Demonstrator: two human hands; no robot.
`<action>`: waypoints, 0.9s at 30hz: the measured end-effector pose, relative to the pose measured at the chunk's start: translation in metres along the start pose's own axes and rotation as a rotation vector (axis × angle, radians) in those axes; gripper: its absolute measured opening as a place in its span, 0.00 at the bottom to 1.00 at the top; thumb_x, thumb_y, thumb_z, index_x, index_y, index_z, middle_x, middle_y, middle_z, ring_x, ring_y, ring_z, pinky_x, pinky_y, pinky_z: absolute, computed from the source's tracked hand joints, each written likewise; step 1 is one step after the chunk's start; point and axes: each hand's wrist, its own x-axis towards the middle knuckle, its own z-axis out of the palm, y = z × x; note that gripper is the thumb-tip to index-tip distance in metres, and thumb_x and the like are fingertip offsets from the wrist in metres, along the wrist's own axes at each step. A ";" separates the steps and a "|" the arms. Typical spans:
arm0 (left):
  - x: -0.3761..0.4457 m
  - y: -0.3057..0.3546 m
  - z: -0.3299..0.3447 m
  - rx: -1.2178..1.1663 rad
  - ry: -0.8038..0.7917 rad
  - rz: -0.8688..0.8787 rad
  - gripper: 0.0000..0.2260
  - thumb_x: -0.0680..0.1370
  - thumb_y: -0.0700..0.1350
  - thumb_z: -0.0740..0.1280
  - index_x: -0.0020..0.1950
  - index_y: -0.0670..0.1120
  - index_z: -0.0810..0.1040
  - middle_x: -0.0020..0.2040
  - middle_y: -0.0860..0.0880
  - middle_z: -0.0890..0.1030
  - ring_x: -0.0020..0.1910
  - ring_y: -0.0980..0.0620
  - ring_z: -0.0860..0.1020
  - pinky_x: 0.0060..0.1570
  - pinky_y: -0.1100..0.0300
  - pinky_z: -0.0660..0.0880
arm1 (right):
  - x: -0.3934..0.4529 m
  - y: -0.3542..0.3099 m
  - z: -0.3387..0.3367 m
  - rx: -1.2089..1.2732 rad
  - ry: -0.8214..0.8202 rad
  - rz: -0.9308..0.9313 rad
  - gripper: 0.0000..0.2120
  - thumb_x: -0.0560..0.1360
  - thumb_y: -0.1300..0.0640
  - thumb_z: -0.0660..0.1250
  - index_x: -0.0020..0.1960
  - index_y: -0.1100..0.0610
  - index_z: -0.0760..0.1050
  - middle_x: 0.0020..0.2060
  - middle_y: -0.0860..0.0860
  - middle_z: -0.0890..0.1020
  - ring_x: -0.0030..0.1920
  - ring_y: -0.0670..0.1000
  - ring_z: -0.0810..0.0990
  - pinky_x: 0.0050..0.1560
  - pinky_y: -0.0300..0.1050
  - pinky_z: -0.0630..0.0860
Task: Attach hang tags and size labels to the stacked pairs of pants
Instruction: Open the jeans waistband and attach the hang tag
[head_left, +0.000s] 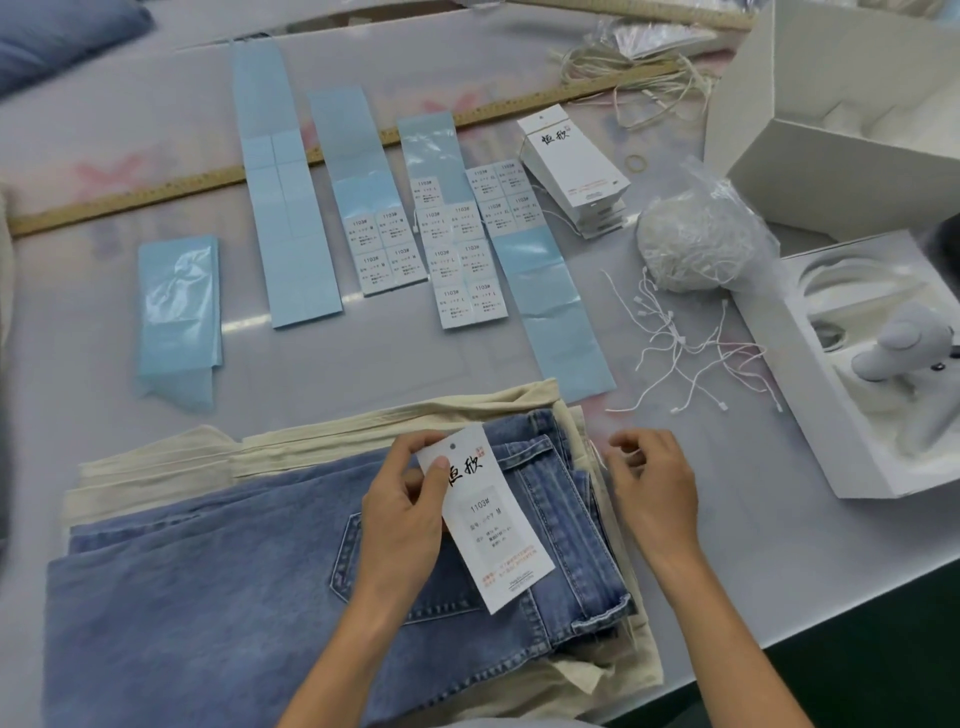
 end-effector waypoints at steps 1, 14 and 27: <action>-0.001 -0.001 0.000 -0.004 -0.002 -0.006 0.13 0.84 0.42 0.63 0.50 0.62 0.77 0.39 0.45 0.86 0.40 0.49 0.86 0.34 0.55 0.81 | -0.002 0.003 0.001 -0.020 -0.037 -0.011 0.05 0.77 0.61 0.72 0.52 0.56 0.81 0.46 0.49 0.78 0.45 0.51 0.77 0.49 0.46 0.75; -0.005 -0.003 -0.005 0.022 -0.011 -0.033 0.14 0.83 0.41 0.65 0.47 0.62 0.78 0.41 0.48 0.87 0.41 0.51 0.86 0.34 0.58 0.80 | -0.005 0.005 0.009 -0.245 -0.166 -0.167 0.06 0.80 0.64 0.66 0.45 0.57 0.72 0.42 0.51 0.74 0.44 0.55 0.71 0.43 0.49 0.67; -0.011 -0.005 -0.002 -0.078 -0.006 -0.055 0.04 0.83 0.43 0.65 0.50 0.49 0.78 0.41 0.46 0.87 0.41 0.50 0.86 0.33 0.59 0.80 | -0.032 -0.075 -0.033 0.462 -0.204 -0.055 0.10 0.75 0.61 0.75 0.51 0.46 0.85 0.44 0.40 0.86 0.47 0.42 0.85 0.49 0.32 0.78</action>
